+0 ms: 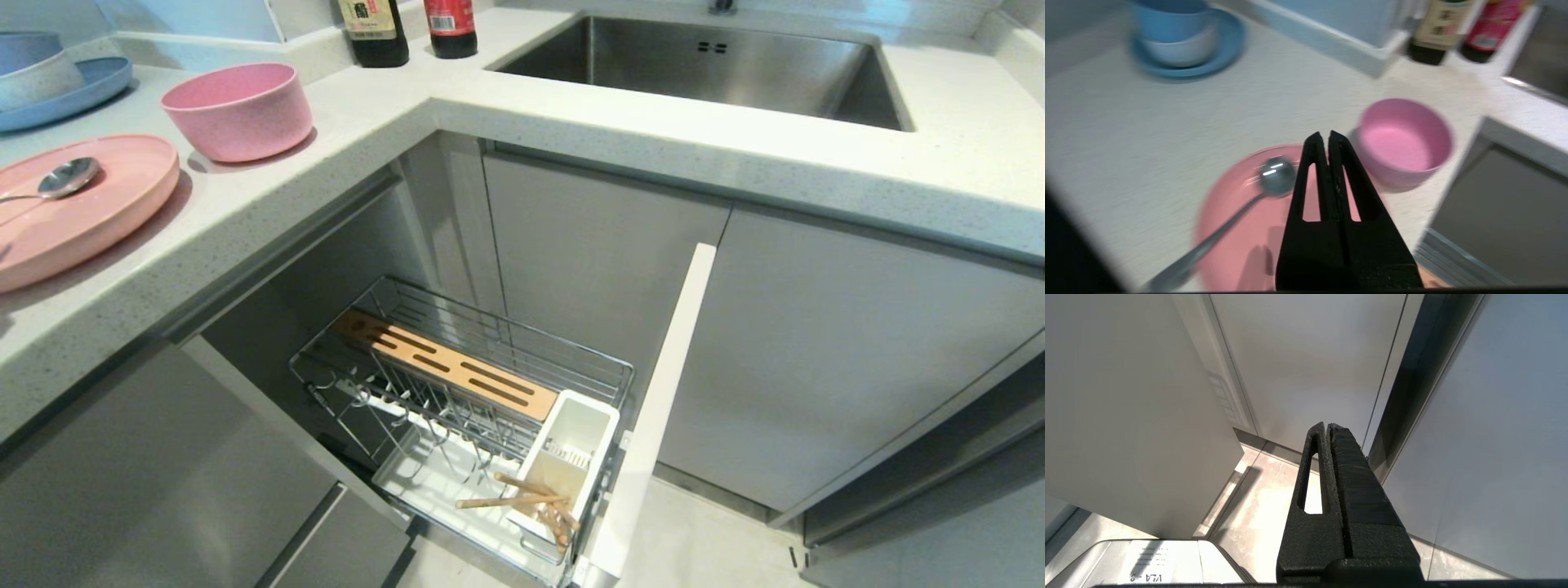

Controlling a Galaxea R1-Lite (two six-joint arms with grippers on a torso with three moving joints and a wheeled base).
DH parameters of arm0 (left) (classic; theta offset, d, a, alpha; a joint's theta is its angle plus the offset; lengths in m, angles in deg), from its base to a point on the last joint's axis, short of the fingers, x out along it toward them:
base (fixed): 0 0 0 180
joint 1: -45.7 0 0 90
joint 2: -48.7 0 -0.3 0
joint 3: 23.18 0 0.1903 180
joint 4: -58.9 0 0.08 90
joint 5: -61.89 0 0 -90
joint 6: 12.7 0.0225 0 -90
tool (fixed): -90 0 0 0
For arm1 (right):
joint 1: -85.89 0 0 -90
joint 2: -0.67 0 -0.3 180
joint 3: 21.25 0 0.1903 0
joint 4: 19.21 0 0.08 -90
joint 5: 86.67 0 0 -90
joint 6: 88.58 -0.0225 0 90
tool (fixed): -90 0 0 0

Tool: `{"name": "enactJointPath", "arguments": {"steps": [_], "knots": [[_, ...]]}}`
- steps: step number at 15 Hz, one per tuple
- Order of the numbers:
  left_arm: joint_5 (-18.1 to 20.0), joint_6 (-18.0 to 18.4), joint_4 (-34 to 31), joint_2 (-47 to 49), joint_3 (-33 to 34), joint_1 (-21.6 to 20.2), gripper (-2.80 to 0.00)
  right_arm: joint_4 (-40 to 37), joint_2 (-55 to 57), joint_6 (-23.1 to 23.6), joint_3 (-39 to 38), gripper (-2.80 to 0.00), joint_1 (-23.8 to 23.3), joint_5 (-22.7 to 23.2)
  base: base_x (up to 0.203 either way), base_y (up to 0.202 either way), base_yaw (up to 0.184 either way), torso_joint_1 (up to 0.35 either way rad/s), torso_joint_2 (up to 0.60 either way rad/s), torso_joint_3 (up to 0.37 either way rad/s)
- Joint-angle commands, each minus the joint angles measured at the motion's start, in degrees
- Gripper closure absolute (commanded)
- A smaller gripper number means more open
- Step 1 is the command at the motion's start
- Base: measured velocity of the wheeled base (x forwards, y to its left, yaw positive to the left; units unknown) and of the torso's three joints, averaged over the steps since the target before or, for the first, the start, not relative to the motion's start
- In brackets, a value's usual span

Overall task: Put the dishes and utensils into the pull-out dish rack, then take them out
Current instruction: Pick up the spoon and place it in the cupboard

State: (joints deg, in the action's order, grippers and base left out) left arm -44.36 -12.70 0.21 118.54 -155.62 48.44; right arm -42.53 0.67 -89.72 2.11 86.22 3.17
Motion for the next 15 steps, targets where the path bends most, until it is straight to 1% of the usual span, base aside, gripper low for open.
{"name": "enactJointPath", "arguments": {"steps": [1,3,4,5,6,7,8,10,11,12,13,15], "knots": [[6.8,0.4,-3.7,-5.2,0.8,-10.8,0.00,0.0,0.0,0.0,-0.1,0.00,0.0,0.0,0.000,0.000,0.000,0.000,0.00,0.000],[13.8,2.0,-8.0,-6.5,0.8,-22.0,0.00,0.0,0.0,0.0,-0.1,0.00,0.0,0.1,0.000,0.000,0.000,0.000,0.00,0.000],[18.2,3.5,-9.6,-6.9,0.7,-27.8,0.00,0.0,0.0,0.0,-0.1,0.00,0.0,0.0,0.000,0.000,0.000,0.000,0.00,0.000],[23.0,5.5,-10.9,-7.0,0.7,-32.7,0.00,0.0,0.0,0.0,-0.1,0.00,0.0,0.0,0.000,0.000,0.000,0.000,0.00,0.000],[27.4,8.4,-12.1,-6.9,0.6,-36.8,0.00,0.0,0.0,0.0,-0.1,0.00,0.1,0.0,0.000,0.000,0.000,0.000,0.00,0.000],[30.8,12.4,-13.8,-6.3,0.1,-40.0,0.00,0.0,0.0,0.0,-0.1,0.00,0.0,0.0,0.000,0.000,0.000,0.000,0.00,0.000],[33.7,16.0,-15.8,-5.1,-0.8,-42.7,0.00,0.0,0.0,0.0,-0.1,0.00,0.0,0.0,0.000,0.000,0.000,0.000,0.00,0.000],[39.7,19.0,-17.5,-2.7,-1.7,-47.8,0.00,0.0,0.0,0.0,-0.1,0.00,0.0,0.0,0.000,0.000,0.000,0.000,0.00,0.000],[44.0,20.7,-18.3,-1.1,-1.8,-50.2,0.00,0.0,0.0,0.0,-0.1,0.00,0.0,0.0,0.000,0.000,0.000,0.000,0.00,0.000],[46.9,22.5,-19.6,0.6,-1.8,-51.7,0.00,0.0,0.0,0.0,-0.1,0.00,0.0,0.0,0.000,0.000,0.000,0.000,0.00,0.000],[48.6,23.7,-20.2,2.3,-1.8,-53.3,0.00,0.0,0.0,0.0,-0.1,0.00,0.0,0.0,0.000,0.000,0.000,0.000,0.00,0.000],[52.2,25.4,-20.6,5.7,-1.8,-55.1,0.00,0.0,0.0,0.0,-0.1,0.00,0.0,0.1,0.000,0.000,0.000,0.000,0.00,0.000]]}}
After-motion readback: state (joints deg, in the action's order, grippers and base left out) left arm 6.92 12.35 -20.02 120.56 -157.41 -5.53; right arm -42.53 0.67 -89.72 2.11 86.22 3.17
